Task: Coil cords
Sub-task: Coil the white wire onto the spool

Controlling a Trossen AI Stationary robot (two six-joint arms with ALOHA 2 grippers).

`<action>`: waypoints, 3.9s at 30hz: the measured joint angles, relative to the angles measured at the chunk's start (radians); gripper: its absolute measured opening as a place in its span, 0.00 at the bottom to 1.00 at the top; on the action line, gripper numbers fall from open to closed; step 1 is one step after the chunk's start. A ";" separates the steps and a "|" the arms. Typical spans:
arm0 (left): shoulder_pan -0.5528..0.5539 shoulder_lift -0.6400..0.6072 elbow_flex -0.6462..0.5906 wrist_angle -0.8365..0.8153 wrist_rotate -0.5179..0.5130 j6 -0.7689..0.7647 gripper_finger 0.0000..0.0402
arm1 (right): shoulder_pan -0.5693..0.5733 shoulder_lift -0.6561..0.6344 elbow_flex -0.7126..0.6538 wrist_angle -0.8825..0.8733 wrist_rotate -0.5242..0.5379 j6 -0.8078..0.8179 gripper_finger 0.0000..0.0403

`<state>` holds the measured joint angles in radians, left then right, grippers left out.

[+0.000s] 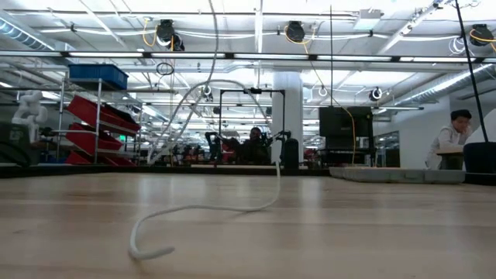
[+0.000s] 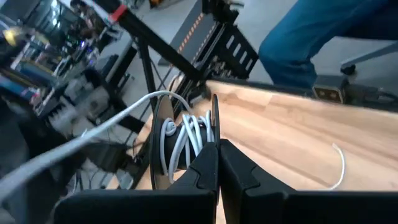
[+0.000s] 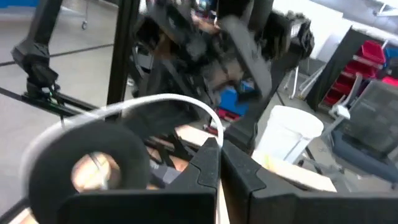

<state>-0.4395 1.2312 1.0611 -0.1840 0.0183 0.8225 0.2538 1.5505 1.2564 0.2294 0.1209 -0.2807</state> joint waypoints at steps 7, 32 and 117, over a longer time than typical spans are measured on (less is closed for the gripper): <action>0.001 0.000 0.000 0.051 0.071 0.005 0.00 | -0.030 0.035 -0.001 -0.008 -0.030 0.028 0.00; 0.040 0.000 0.000 0.067 0.095 -0.036 0.00 | -0.042 0.108 0.004 0.161 -0.132 0.033 0.00; 0.077 -0.038 0.001 0.201 -0.227 -0.188 0.00 | 0.240 -0.075 0.036 -0.435 0.470 0.198 0.00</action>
<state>-0.3626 1.1934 1.0618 0.0168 -0.2082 0.6342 0.4934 1.4760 1.2922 -0.2057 0.5909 -0.0828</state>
